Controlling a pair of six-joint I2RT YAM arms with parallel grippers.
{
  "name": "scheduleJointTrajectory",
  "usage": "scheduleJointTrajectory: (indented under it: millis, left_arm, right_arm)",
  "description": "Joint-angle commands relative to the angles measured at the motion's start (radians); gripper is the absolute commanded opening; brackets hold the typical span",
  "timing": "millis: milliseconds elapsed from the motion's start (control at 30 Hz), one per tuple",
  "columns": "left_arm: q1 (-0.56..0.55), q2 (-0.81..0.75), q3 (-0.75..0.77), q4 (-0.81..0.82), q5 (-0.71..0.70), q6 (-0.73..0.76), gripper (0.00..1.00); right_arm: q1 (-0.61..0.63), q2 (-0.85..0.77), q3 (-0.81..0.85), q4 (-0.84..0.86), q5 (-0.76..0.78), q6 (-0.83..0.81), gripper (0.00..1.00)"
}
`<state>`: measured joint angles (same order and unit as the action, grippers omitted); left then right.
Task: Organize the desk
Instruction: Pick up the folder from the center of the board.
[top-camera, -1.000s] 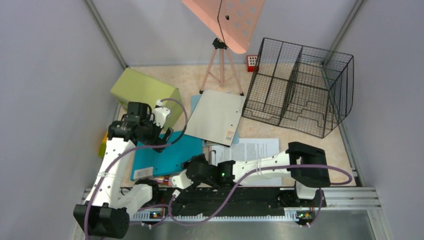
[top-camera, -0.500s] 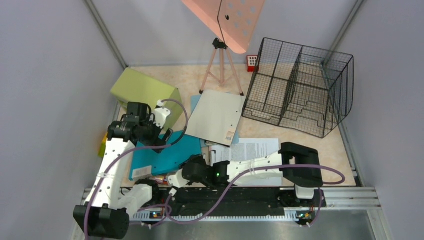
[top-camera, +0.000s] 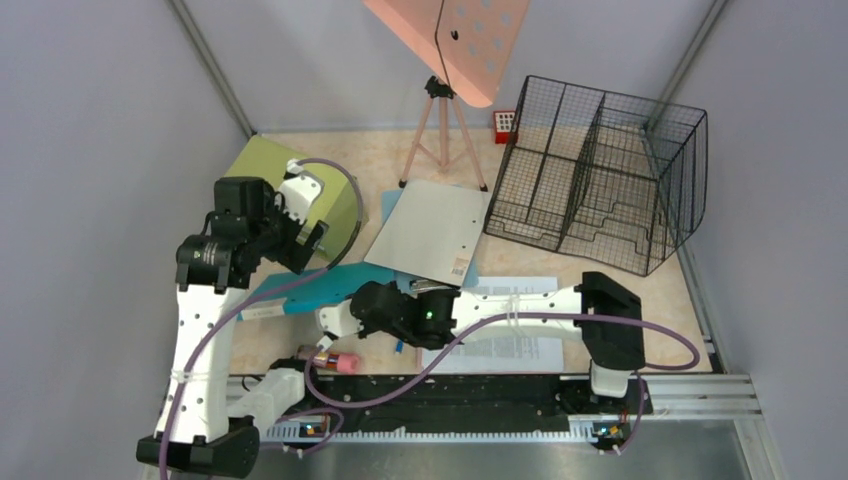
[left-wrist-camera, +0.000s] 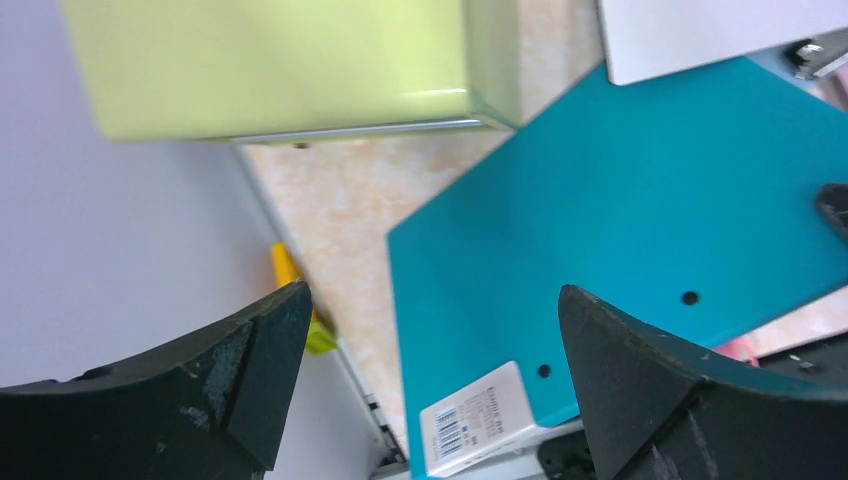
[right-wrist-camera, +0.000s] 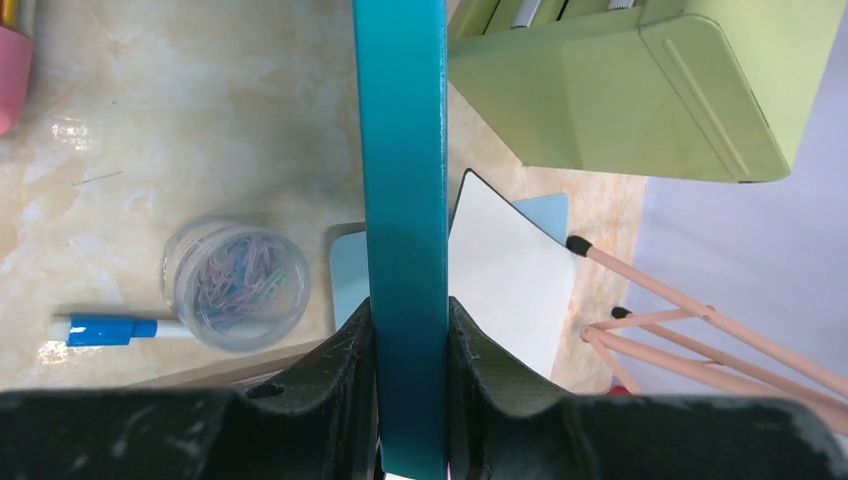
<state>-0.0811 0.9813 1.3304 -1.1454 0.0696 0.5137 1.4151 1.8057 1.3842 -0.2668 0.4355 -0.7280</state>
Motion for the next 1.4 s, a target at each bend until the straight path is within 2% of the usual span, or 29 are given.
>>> scheduleJointTrajectory:
  millis: [0, 33, 233, 433, 567, 1000, 1367]
  left_arm:
    - [0.012, 0.006, 0.091, 0.023, -0.137, 0.046, 0.99]
    - [0.016, -0.004, 0.099, 0.033, -0.158, 0.068, 0.99]
    - [0.029, -0.043, 0.164, 0.02, -0.21, 0.184, 0.99]
    - [0.033, -0.018, 0.322, 0.049, -0.254, 0.186, 0.99]
    - [0.034, 0.011, 0.395, 0.049, -0.243, 0.156, 0.98]
    - [0.034, 0.022, 0.45, 0.032, 0.019, 0.148, 0.99]
    - [0.034, 0.005, 0.413, 0.081, 0.22, 0.1, 0.98]
  right_arm:
    - [-0.073, -0.062, 0.075, -0.042, -0.006, 0.067, 0.03]
    - [-0.083, -0.066, 0.077, -0.044, -0.014, 0.077, 0.0]
    - [-0.143, -0.092, 0.127, -0.077, -0.09, 0.159, 0.0]
    - [-0.221, -0.113, 0.213, -0.108, -0.205, 0.295, 0.0]
    - [-0.251, -0.13, 0.264, -0.124, -0.235, 0.31, 0.0]
    - [-0.302, -0.167, 0.426, -0.209, -0.267, 0.318, 0.0]
    - [-0.415, -0.241, 0.474, -0.309, -0.427, 0.384, 0.0]
